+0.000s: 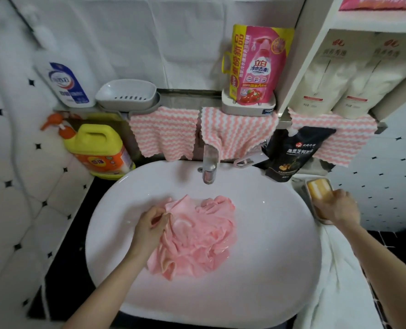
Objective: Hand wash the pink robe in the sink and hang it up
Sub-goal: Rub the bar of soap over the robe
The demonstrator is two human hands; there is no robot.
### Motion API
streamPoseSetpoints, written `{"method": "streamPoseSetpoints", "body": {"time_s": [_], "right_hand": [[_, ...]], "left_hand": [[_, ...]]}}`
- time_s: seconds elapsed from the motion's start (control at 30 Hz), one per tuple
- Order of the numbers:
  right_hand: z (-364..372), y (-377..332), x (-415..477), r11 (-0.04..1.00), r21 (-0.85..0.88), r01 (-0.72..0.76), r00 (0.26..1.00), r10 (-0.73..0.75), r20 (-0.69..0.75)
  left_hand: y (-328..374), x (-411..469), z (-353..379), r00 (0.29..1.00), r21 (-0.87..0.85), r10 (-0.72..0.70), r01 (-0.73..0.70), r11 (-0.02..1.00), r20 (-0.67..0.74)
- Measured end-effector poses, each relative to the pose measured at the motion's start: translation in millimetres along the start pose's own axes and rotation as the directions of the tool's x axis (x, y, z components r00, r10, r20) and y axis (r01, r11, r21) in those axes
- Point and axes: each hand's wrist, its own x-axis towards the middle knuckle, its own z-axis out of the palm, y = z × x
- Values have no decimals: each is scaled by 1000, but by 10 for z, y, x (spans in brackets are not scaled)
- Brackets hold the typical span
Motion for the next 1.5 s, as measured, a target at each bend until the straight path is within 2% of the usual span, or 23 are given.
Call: {"method": "streamPoseSetpoints", "body": {"time_s": [0.07,0.2,0.3,0.4,0.5,0.67,0.77,0.87,0.93,1.0,1.07,1.13,1.17,1.23,1.3,1.37,1.43,1.47,1.5], "right_hand": [[-18,-40,-9,999,17,-36,999,36,33],[-16,-105,-78,987,-160,-18,995,34,97],[-61,-113,-96,984,-170,-52,991,72,112],[-135,-159,-145,993,-50,-109,988,114,103],[-215,-239,-245,980,133,-147,989,144,28],[-361,-328,-406,886,451,-110,987,151,-55],[-415,-464,-641,785,620,-21,999,39,-16],[-364,-751,-1117,664,744,75,972,-214,93],[-275,-1034,-1566,635,767,93,904,-377,203],[-126,-1343,-1997,625,773,110,801,-516,303],[80,-1620,-2342,615,767,181,703,-627,336],[291,-1865,-2629,559,779,284,602,-737,309],[406,-1962,-2720,547,768,332,570,-765,299],[583,-2093,-2752,569,688,451,568,-778,270],[664,-2160,-2625,646,611,457,649,-712,266],[650,-2155,-2566,665,605,438,703,-673,231],[596,-2167,-2720,602,562,567,632,-756,172],[607,-2170,-2792,569,513,643,572,-802,173],[637,-2187,-2810,567,474,673,552,-812,187]], "left_hand": [[-33,7,-30,998,-69,-59,60,996,20],[-77,11,-84,996,-98,-48,55,994,71],[-75,-9,-77,993,-149,-51,66,987,103],[-114,20,-98,995,-138,-37,50,989,93],[-168,55,-142,996,-114,-54,62,992,70],[-196,87,-177,996,-96,-78,82,992,44],[-121,64,-137,995,-114,-101,99,988,-4],[-23,47,-93,981,-254,-195,188,949,-2],[45,75,-109,952,-396,-293,301,868,83],[82,123,-145,896,-467,-384,444,765,223],[96,159,-179,835,-432,-444,549,715,326],[93,190,-187,823,-393,-438,561,729,363],[91,205,-188,831,-400,-419,547,735,366],[112,205,-218,842,-426,-399,531,732,364],[119,162,-261,852,-476,-383,519,710,358],[87,139,-275,870,-519,-382,493,698,312],[75,142,-265,878,-527,-399,477,703,263],[82,146,-260,873,-523,-410,486,701,262],[86,140,-258,868,-524,-418,496,692,270]]}}
